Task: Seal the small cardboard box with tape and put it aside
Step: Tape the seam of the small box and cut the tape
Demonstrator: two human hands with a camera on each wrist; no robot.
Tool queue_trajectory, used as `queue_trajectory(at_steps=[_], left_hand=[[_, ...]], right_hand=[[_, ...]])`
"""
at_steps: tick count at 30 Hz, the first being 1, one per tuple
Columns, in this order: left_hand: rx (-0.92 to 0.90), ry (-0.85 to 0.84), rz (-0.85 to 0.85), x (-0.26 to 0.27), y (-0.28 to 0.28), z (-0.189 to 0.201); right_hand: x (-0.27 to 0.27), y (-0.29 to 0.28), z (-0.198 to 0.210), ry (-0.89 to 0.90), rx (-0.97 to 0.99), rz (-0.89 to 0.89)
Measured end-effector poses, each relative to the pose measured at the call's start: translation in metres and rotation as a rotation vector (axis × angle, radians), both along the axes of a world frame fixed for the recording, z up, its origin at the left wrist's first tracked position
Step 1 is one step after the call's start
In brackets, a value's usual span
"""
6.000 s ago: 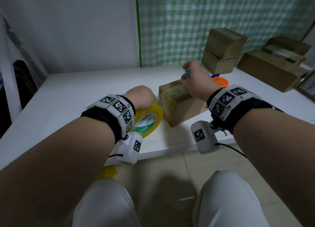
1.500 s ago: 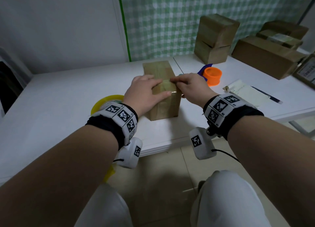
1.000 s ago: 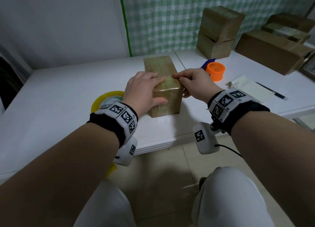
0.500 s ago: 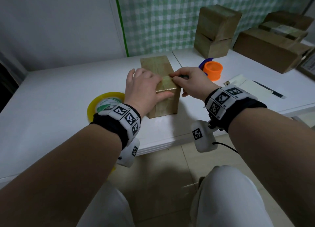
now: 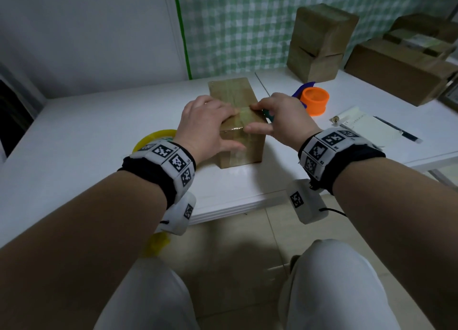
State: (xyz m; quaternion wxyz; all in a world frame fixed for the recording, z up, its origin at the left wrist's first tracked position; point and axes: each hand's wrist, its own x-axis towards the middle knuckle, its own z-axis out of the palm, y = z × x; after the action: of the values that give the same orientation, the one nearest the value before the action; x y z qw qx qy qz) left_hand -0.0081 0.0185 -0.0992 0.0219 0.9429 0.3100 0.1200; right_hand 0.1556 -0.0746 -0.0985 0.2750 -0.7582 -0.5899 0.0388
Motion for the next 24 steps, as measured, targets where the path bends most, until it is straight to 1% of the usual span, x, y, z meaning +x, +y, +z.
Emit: queue_trajectory(at_steps=[6,14,20,24], left_hand=[[-0.037,-0.060,-0.007,0.003,-0.001,-0.003],[-0.036,-0.052,0.007,0.006,-0.005,0.001],[-0.065,-0.098,0.013,0.005,-0.007,-0.003],[-0.068,-0.075,0.006,0.004,-0.007,-0.003]], right_hand=[[-0.001,-0.004,-0.007,-0.084,-0.008,-0.019],[-0.006,-0.010,-0.008,-0.215,-0.057,-0.033],[-0.008,-0.010,-0.006,-0.170,-0.054,-0.041],[-0.008,-0.011,-0.005,-0.146,-0.096,-0.039]])
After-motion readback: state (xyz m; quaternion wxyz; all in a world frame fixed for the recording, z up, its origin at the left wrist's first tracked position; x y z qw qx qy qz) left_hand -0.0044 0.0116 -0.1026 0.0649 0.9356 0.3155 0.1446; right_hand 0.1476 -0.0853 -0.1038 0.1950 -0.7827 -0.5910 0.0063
